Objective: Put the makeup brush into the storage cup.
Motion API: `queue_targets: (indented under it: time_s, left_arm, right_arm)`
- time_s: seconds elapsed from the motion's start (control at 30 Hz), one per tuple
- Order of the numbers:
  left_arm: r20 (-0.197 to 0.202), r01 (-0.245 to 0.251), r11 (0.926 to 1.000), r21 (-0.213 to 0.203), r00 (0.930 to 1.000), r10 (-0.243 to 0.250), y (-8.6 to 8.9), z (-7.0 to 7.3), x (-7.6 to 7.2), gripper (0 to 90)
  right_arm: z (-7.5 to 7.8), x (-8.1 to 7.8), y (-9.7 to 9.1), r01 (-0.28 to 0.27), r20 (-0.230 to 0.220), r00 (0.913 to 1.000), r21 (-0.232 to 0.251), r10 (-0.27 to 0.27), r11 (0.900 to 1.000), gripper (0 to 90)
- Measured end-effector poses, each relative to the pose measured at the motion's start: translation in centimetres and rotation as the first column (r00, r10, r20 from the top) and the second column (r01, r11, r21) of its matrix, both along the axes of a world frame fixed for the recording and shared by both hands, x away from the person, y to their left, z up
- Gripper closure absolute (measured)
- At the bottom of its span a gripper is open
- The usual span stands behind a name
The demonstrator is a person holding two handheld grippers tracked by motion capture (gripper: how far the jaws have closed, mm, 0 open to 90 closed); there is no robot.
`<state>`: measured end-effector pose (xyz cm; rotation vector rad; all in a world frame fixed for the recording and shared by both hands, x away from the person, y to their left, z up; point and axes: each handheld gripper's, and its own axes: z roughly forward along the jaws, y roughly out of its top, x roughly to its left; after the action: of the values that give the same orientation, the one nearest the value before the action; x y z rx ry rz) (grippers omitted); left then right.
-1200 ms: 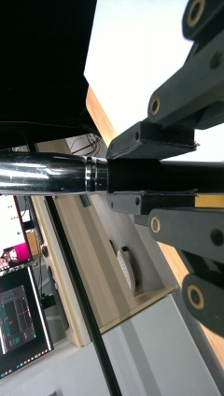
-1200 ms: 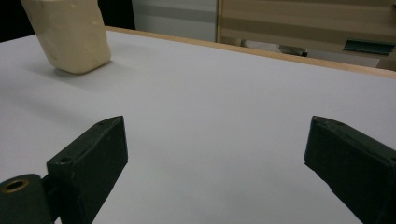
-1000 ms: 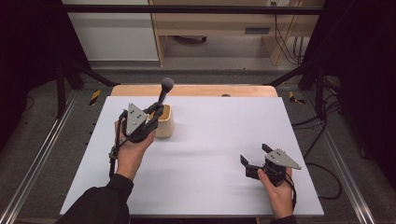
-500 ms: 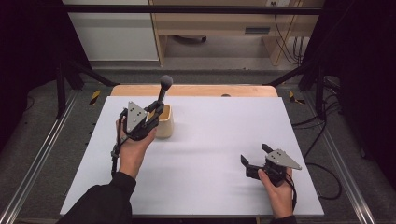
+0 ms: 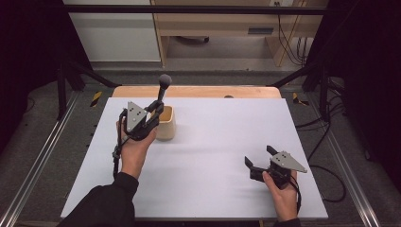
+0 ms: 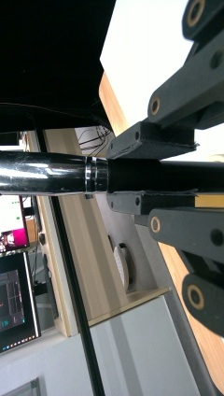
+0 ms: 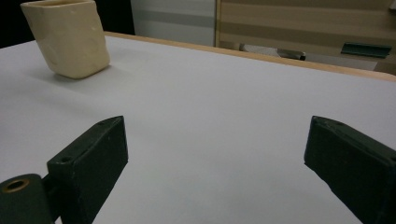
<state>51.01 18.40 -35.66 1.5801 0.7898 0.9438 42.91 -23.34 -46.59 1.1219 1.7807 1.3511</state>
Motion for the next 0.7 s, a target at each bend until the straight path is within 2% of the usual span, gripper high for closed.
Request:
queue_targets:
  time_s: [0.2, 0.27, 0.47, 0.7]
  left_arm:
    - [0.009, -0.001, 1.0, 0.0, 1.0, 0.001, -0.2, 0.4, 0.2, 74.4]
    - [0.011, -0.002, 1.0, 0.002, 0.9999, 0.002, -0.3, 0.6, 0.3, 74.5]
    - [0.006, -0.003, 1.0, -0.006, 1.0, 0.003, -0.5, 0.4, 0.6, 74.5]
    - [-0.001, -0.004, 1.0, -0.005, 1.0, 0.004, -0.6, 0.0, 1.0, 74.5]
  right_arm:
    - [0.0, -0.2, -0.2, -0.002, 0.0, 1.0, -0.003, 0.002, 1.0, 6.7]
    - [0.0, -0.3, -0.4, 0.0, 0.013, 0.9999, -0.012, 0.001, 0.9999, 6.7]
    - [0.1, -0.8, -0.9, 0.017, 0.02, 0.9996, -0.001, -0.017, 0.9999, 6.4]
    - [0.2, -1.2, -1.6, 0.029, 0.058, 0.9979, 0.004, -0.029, 0.9996, 6.2]
